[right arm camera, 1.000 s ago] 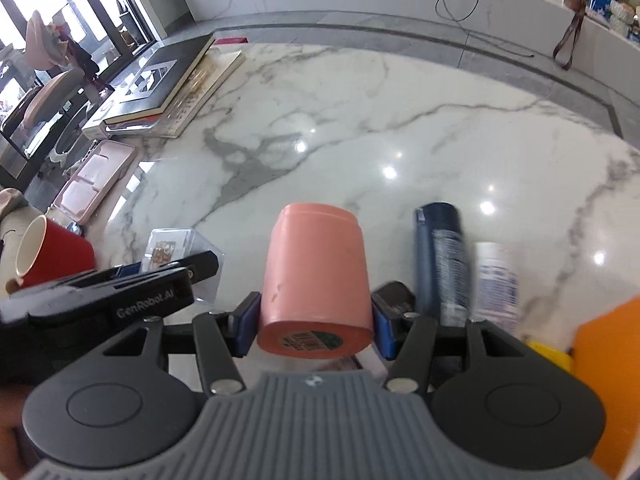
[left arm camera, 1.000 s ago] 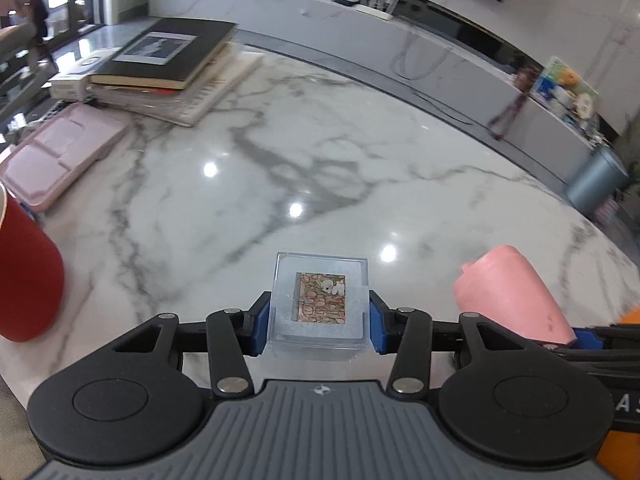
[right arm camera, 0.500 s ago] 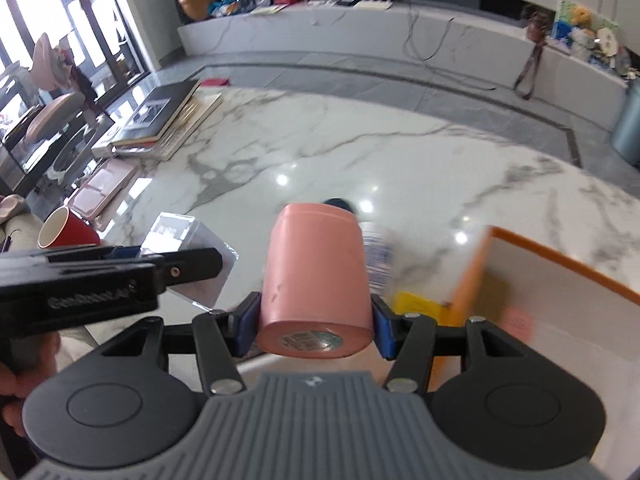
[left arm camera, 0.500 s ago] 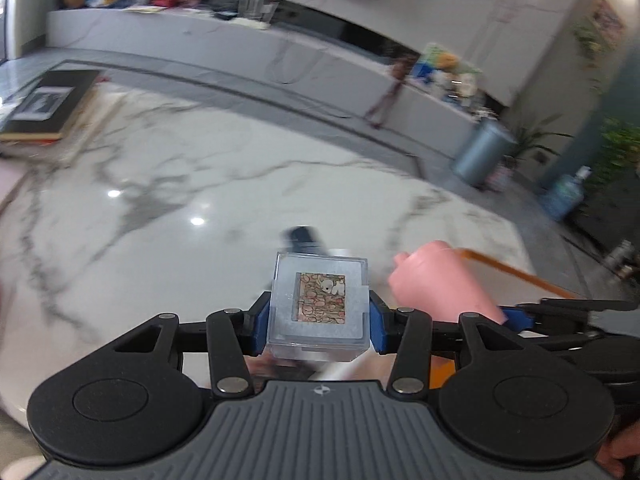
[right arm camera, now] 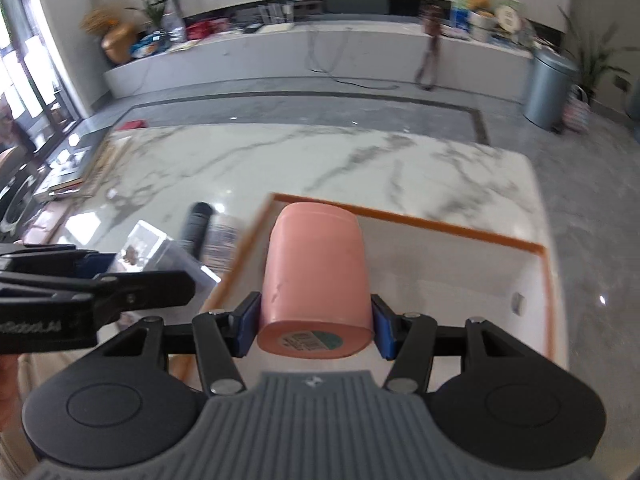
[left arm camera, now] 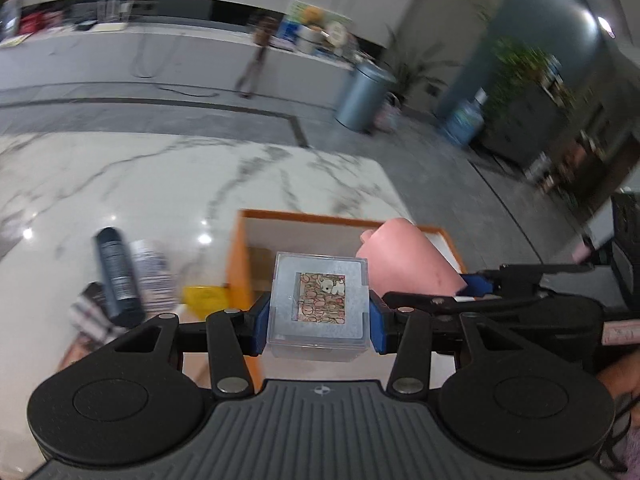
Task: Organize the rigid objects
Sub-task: 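Carry the clear box and pink tape roll over the orange box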
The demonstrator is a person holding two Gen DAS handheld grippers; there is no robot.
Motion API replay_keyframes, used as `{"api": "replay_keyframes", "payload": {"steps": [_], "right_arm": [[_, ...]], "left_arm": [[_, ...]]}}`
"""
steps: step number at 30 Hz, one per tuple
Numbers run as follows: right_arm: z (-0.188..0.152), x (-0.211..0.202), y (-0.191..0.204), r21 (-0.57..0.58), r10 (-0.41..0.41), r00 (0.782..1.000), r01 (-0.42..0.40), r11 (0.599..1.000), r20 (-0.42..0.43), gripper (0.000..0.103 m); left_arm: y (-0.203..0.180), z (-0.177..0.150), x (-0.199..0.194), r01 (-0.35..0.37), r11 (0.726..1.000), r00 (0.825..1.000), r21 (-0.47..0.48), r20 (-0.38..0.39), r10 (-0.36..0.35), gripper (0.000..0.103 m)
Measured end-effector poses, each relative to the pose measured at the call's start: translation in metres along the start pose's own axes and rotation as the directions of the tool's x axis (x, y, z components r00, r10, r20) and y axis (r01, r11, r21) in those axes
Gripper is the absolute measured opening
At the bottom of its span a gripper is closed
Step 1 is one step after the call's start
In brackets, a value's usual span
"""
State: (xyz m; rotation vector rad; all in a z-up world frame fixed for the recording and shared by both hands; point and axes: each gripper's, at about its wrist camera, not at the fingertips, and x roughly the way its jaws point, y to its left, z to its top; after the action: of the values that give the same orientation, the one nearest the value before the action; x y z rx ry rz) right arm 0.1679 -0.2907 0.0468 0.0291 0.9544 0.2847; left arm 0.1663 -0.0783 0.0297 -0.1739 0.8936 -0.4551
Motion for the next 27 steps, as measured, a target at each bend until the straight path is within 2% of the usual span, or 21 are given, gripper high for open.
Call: {"api": "replay_keyframes", "payload": {"steps": [5, 10, 17, 22, 27], "right_arm": [[-0.017, 0.007, -0.042, 0.087, -0.020, 0.999, 0.024, 0.996, -0.050, 0.057], [-0.032, 0.021, -0.060, 0.117, -0.016, 0.996, 0.026, 0.993, -0.086, 0.057], [-0.037, 0.039, -0.074, 0.152, 0.012, 0.994, 0.004, 0.988, -0.104, 0.057], [-0.038, 0.053, -0.085, 0.163, 0.018, 0.992, 0.002, 0.987, -0.123, 0.057], [-0.035, 0.073, -0.095, 0.150, 0.013, 0.986, 0.012, 0.989, -0.163, 0.057]], "left_arm": [[-0.028, -0.001, 0.032, 0.009, 0.997, 0.996, 0.079, -0.094, -0.001, 0.054], [-0.042, -0.008, 0.052, -0.008, 0.991, 0.986, 0.135, -0.163, 0.030, 0.054], [-0.044, -0.013, 0.085, -0.069, 0.980, 0.958, 0.185, -0.262, 0.117, 0.054], [-0.047, -0.009, 0.102, -0.063, 0.980, 0.953, 0.190, -0.279, 0.115, 0.054], [-0.047, 0.011, 0.127, -0.061, 0.988, 0.953, 0.144, -0.285, 0.100, 0.054]]}}
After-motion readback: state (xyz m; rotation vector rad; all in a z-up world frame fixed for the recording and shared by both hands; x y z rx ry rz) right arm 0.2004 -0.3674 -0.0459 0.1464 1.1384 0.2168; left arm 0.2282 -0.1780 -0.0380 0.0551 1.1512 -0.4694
